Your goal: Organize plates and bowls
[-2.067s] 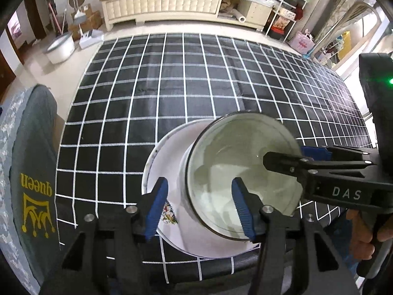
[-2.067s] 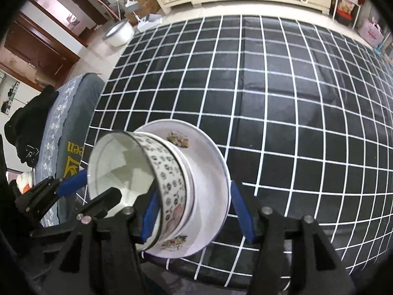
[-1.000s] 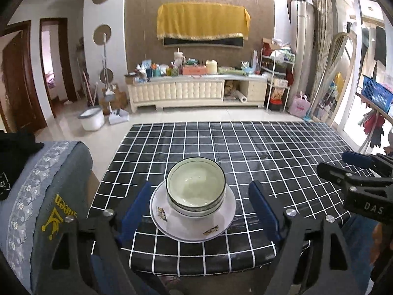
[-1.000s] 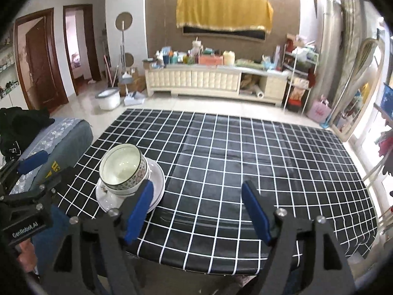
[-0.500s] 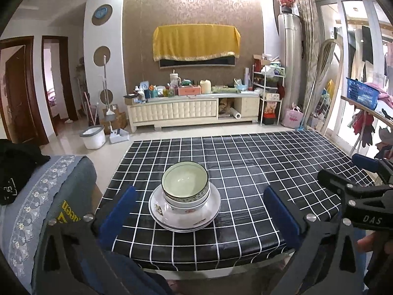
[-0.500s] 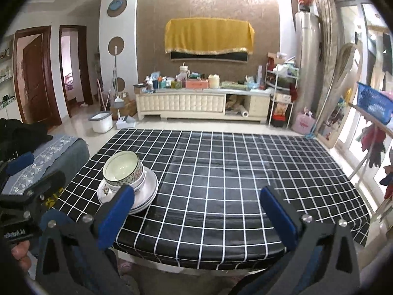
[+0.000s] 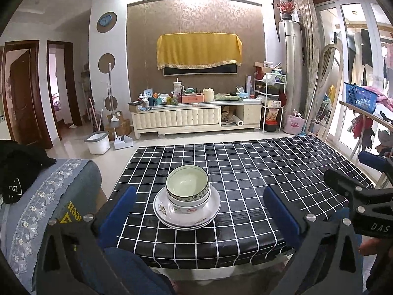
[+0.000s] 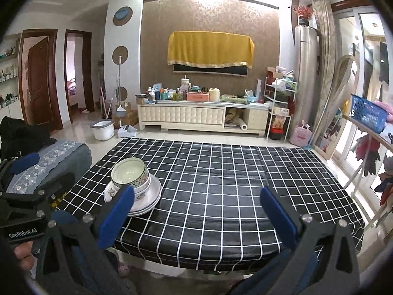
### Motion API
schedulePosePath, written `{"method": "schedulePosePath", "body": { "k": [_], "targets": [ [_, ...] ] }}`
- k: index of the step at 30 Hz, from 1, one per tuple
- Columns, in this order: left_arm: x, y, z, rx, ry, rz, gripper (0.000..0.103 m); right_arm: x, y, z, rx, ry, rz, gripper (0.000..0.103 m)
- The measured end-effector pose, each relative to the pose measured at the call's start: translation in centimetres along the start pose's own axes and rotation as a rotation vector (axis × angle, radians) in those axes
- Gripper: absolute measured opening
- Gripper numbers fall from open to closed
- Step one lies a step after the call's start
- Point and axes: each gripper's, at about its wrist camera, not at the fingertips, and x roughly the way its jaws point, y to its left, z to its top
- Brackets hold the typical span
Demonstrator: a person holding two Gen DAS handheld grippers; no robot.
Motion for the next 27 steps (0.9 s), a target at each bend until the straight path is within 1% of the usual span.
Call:
{"method": "schedulePosePath", "body": {
  "k": [3, 8, 12, 17, 27],
  "targets": [
    [-0.3, -0.3, -0.1, 0.011, -0.006, 0.0, 0.103, -0.5, -0.1, -0.1, 0.004, -0.009, 0.002, 0.103],
    [-0.7, -0.7, -0.2, 0.021, -0.007, -0.007, 0.103, -0.6, 0.1, -0.3, 0.007, 0.001, 0.019, 0.103],
    [-0.8, -1.0, -0.3, 0.033, 0.0, 0.005, 0.103, -0.8, 0.3, -0.4, 0.0, 0.002, 0.016, 0.103],
    [-1.0, -0.9, -0.3, 0.019, 0.006, -0.014, 0.103, -1.0, 0.1, -0.5, 0.006, -0.001, 0.016, 0.103],
    [-1.0, -1.1, -0.7, 0.024, 0.017, -0.017, 0.103, -0.9, -0.1, -0.8, 0.012, 0.008, 0.012, 0.103]
  ]
}}
